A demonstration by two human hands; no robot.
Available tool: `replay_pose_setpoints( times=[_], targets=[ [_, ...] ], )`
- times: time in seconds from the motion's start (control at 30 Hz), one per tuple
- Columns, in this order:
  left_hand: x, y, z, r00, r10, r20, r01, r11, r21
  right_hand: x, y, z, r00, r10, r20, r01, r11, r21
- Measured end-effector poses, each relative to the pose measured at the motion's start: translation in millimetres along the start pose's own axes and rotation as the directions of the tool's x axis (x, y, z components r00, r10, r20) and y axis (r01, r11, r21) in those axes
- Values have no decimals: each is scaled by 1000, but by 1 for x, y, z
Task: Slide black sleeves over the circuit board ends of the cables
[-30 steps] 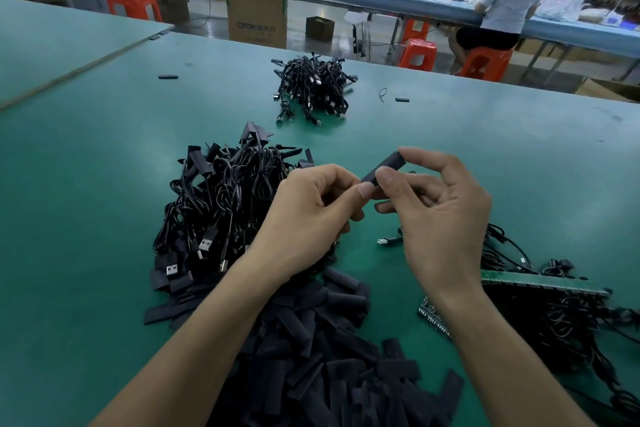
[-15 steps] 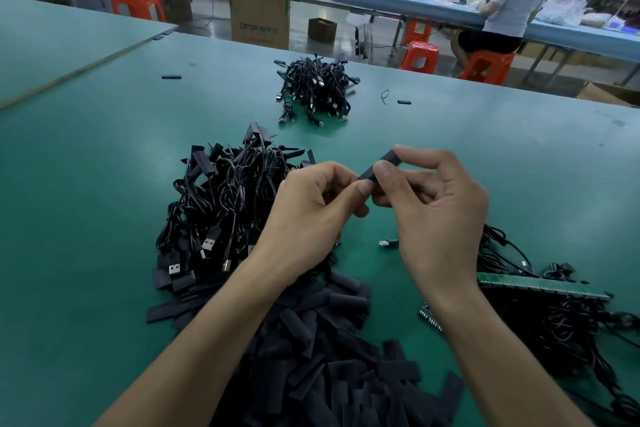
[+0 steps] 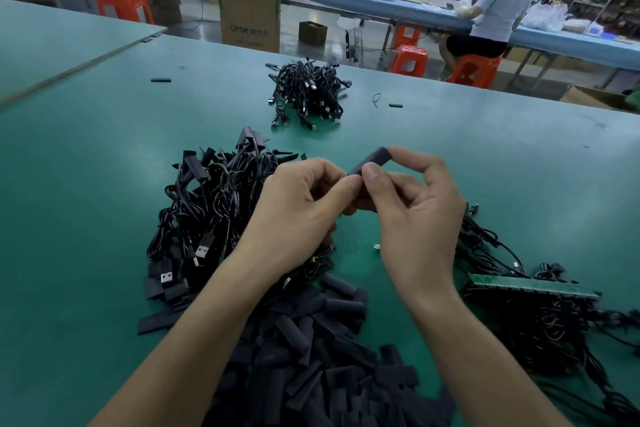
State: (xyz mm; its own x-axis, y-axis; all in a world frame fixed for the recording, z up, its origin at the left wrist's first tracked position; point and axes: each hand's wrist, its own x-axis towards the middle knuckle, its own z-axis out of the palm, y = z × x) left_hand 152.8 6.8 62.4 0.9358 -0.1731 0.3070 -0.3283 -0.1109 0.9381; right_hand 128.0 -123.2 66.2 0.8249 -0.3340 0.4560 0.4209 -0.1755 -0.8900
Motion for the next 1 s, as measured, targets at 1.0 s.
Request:
replay_pose_setpoints(
  times=[1.0],
  targets=[
    [12,-16,-51,895,0,-447,344,639,688,-6,33,-21,898,377,226,-357,926,-126]
  ],
)
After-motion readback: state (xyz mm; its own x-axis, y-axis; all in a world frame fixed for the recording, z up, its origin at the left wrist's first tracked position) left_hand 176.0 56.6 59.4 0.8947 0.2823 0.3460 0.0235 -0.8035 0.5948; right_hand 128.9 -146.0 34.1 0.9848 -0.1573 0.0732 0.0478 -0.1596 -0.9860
